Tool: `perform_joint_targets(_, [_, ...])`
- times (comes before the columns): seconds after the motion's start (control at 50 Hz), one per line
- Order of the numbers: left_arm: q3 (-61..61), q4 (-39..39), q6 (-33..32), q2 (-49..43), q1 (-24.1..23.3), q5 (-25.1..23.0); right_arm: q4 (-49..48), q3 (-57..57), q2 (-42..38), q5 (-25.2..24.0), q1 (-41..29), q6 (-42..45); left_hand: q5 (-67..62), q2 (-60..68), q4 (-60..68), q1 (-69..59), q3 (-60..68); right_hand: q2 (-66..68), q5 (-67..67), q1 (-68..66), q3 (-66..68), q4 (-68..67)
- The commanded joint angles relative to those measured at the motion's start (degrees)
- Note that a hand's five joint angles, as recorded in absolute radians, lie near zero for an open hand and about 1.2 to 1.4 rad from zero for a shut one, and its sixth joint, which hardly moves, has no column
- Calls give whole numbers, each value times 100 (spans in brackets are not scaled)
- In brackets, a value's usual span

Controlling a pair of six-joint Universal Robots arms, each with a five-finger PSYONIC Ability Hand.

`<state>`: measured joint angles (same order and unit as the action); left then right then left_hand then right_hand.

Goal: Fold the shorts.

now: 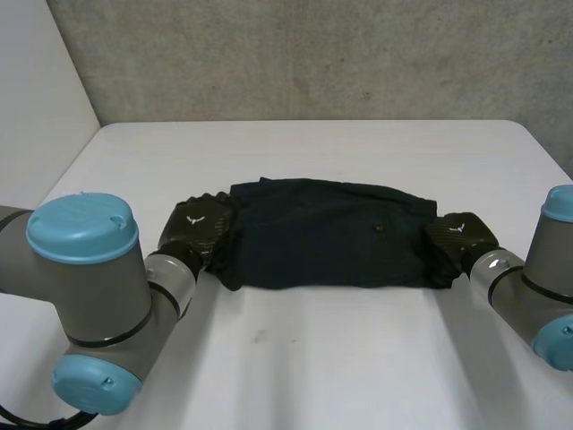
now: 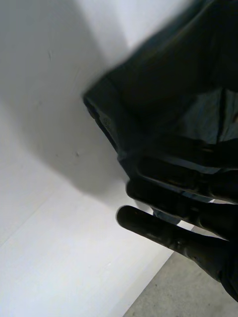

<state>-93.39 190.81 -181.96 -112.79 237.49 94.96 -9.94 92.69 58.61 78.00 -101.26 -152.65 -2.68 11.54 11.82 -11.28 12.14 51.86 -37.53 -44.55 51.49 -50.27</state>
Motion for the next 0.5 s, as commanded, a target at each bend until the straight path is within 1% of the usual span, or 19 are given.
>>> perform_joint_targets(0.02, [-30, -9, -6, 20, -1, -4, 54, 48, 265, 13, 203, -2, 129, -15, -43, -11, -74, 2814, -3247, -3545, 2851, -2973])
perform_joint_targets(0.1, [-56, -9, -6, 38, 25, -4, 212, 223, 687, -31, 422, 77, 129, -15, -43, -11, -74, 2814, -3247, -3545, 2851, -2973])
perform_joint_targets(0.14, [-74, -9, -6, 64, 43, 5, 343, 241, 784, -39, 528, 121, 129, -15, -43, -11, -74, 2814, -3247, -3545, 2851, -2973])
perform_joint_targets(0.2, [-83, -9, -6, 108, 43, 5, 590, 250, 863, -92, 818, 428, 129, -15, -43, -11, -74, 2814, -3247, -3545, 2851, -2973])
perform_joint_targets(0.22, [-91, -9, -6, 117, 43, -4, 686, 241, 889, -136, 1027, 699, 129, -15, -43, -11, -74, 2814, -3247, -3545, 2851, -2973])
perform_joint_targets(0.28, [-100, -9, -6, 170, 34, 5, 792, 224, 960, -180, 1310, 1174, 129, -15, -43, -11, -75, 2814, -3247, -3545, 2851, -2973])
perform_joint_targets(0.3, [-100, -9, -6, 196, 34, 5, 836, 198, 995, -171, 1450, 1533, 146, -32, -60, 6, -91, 2814, -3247, -3545, 2851, -2973])
perform_joint_targets(0.34, [-100, -9, -6, 196, 34, 5, 880, 145, 1013, -171, 1530, 1834, 146, -32, -60, 6, -91, 2814, -3247, -3545, 2851, -2973])
perform_joint_targets(0.38, [-100, -9, -6, 205, 34, 5, 915, 4, 1030, -180, 1513, 2159, 146, -32, -60, 6, -91, 2814, -3247, -3545, 2851, -2973])
perform_joint_targets(0.44, [-91, -9, -6, 205, 34, 5, 924, -224, 1083, -285, 1241, 2231, 146, -32, -60, 6, -91, 2814, -3247, -3545, 2851, -2973])
perform_joint_targets(0.46, [-91, -9, -6, 205, 34, 5, 907, -294, 1092, -338, 1092, 2222, 146, -32, -60, 6, -91, 2814, -3247, -3545, 2851, -2973])
perform_joint_targets(0.48, [-91, -9, -6, 205, 34, 5, 872, -469, 1092, -521, 769, 2222, 146, -32, -60, 6, -91, 2814, -3247, -3545, 2851, -2973])
perform_joint_targets(0.5, [-91, -9, -6, 205, 43, 14, 871, -532, 1092, -619, 618, 2231, 146, -32, -60, 6, -91, 2814, -3247, -3545, 2851, -2973])
